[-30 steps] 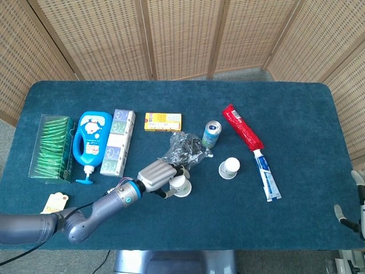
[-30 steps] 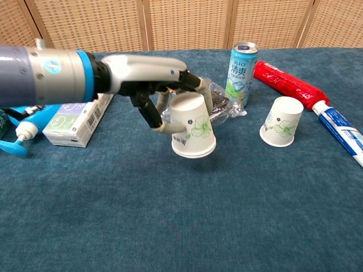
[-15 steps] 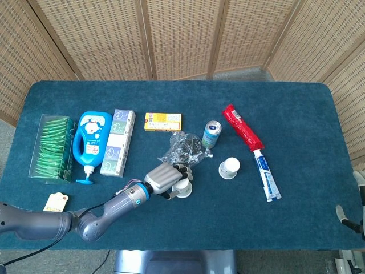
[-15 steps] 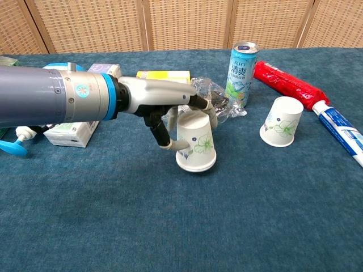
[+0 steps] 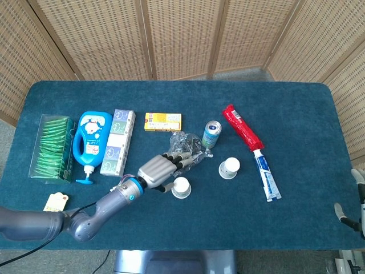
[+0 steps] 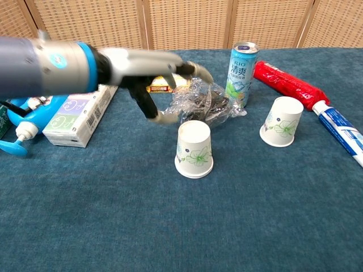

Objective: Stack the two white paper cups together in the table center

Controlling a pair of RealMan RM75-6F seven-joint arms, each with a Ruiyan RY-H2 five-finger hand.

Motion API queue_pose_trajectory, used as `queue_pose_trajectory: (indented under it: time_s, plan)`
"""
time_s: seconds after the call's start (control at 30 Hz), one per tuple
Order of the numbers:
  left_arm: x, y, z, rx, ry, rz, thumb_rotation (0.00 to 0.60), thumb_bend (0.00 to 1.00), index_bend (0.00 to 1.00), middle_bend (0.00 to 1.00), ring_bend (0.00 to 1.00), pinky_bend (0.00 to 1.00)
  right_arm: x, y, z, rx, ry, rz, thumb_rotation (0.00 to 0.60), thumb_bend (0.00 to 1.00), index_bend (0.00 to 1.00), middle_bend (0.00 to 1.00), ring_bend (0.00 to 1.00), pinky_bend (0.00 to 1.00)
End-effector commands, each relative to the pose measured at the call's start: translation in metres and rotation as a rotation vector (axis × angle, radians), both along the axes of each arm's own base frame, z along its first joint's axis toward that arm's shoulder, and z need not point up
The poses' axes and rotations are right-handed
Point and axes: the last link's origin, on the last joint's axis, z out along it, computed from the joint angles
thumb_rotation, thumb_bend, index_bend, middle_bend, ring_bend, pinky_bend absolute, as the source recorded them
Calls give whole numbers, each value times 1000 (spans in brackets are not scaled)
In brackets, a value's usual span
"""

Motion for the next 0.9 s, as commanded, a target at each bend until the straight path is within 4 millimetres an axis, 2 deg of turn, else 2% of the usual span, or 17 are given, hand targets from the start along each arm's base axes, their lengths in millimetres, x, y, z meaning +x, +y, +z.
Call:
queue_pose_trajectory:
  time_s: [0.03, 0.23, 0.4, 0.57, 0.9]
  plan:
    - [-7, 0, 23, 53, -31, 14, 600, 467, 1, 0, 0, 149, 3, -4, -1, 12, 7, 13, 600, 374, 0, 0, 0, 0]
    - [-28, -7, 64, 144, -58, 39, 600, 467, 17, 0, 0, 123, 13, -18, -11, 52, 7, 52, 600, 374, 0, 0, 0, 2]
    - [-48, -20, 97, 223, -73, 61, 600, 467, 28, 0, 0, 116, 21, -32, -24, 113, 19, 84, 600, 374, 0, 0, 0, 6]
    - [-72, -40, 119, 272, -67, 93, 600, 467, 42, 0, 0, 101, 38, -50, -39, 184, 5, 144, 600, 374, 0, 0, 0, 5]
    - [-106, -69, 159, 377, -79, 170, 600, 467, 51, 0, 0, 97, 69, -82, -67, 331, -11, 233, 600, 372, 0, 0, 0, 39]
